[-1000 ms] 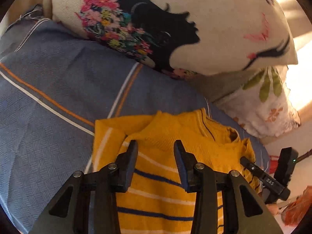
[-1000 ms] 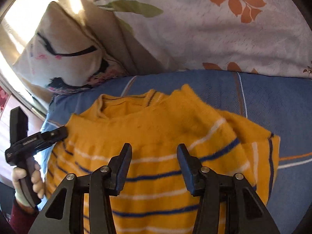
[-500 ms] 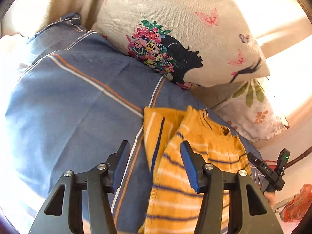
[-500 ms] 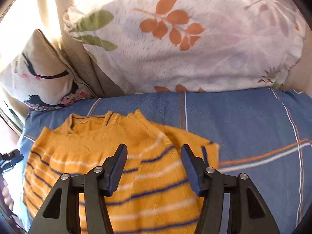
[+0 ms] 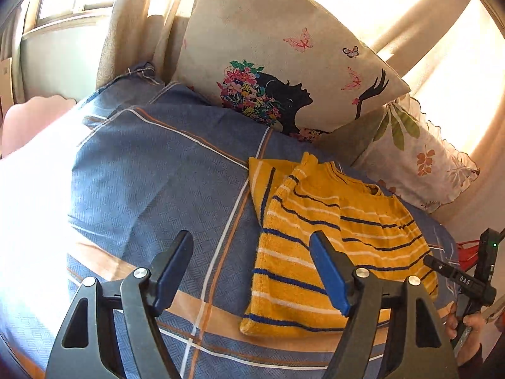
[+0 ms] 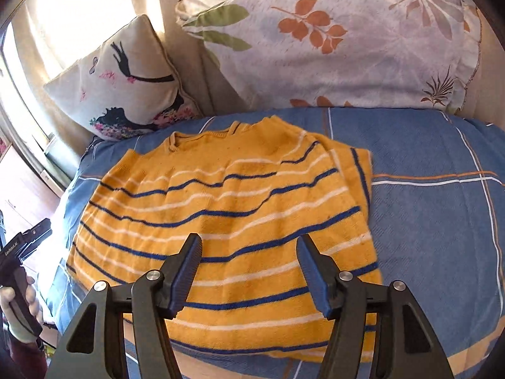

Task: Fold small clothes

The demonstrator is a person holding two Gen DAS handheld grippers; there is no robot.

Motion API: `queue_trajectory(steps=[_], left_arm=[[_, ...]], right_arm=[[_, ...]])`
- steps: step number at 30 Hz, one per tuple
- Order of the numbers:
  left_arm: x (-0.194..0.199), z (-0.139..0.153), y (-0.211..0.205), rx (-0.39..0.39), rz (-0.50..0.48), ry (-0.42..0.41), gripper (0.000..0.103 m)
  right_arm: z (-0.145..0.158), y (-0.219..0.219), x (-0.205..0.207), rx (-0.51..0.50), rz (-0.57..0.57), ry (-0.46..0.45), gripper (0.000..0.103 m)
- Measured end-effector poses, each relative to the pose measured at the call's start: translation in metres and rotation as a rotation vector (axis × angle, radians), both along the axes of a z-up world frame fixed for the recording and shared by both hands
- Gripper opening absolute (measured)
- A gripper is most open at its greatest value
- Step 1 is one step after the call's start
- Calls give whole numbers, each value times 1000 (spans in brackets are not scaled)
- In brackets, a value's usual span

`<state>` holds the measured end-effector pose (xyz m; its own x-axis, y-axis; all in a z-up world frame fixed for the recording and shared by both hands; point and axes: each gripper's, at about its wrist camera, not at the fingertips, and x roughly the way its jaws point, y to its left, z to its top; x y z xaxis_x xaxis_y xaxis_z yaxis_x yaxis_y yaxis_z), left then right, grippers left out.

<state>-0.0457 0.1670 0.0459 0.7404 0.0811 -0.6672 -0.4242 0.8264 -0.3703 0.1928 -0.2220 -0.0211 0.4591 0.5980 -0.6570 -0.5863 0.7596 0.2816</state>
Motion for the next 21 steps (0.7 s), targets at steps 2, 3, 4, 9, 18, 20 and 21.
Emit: queue_trajectory(steps=[2,3,4,9,18,20,21], left_arm=[[0,-5,-2,-30,4,6,75],[0,-8,-5,-36,6,15,75],[0,-10,-8,-33,12,30,75],[1,-23,-19,-36,15,55,75],[9,-64,-25,-327,-41,-18,76],[9,-62,-29,-308,-43,-41,77],[9,-63,-29,-316,-41,-53,77]], right_arm=[[-2,9,-7,-14,28,-2,66],[-1,15,-11,-24,44,-5,67],[0,20,-14,-35,58,-8,67],[3,47,-27,-46,127,2,68],[14,136,-38,-31,357,79,70],[15,165,-41,-52,400,81,70],[15,179,-43,-64,419,86,70]])
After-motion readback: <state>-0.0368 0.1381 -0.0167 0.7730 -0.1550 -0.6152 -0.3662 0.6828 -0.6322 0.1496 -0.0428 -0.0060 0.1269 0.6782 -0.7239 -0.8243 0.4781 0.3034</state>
